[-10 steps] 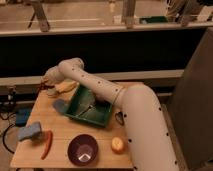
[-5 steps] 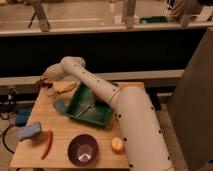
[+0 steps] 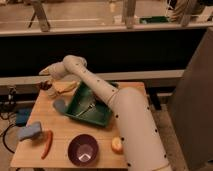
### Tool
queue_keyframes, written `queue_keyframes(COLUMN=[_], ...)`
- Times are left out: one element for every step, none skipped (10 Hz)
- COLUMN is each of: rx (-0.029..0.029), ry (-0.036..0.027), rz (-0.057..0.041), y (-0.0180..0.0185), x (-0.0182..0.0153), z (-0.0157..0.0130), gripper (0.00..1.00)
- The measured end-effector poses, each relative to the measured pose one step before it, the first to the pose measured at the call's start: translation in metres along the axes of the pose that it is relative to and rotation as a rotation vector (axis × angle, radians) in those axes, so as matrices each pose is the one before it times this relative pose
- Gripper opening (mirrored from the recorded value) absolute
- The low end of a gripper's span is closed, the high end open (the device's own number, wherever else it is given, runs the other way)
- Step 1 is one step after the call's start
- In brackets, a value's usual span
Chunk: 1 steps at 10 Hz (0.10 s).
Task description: Place grapes in paper cup
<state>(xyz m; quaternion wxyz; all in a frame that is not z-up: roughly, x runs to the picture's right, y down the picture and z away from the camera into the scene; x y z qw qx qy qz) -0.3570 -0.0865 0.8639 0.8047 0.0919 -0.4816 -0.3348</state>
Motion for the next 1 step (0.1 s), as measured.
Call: queue_keyframes(rx=[-0.00917], ry=[-0.00066], rz=[-0.00573], y=[0.00322], x=[-0.00101], z=[0.00031], gripper=[0.72])
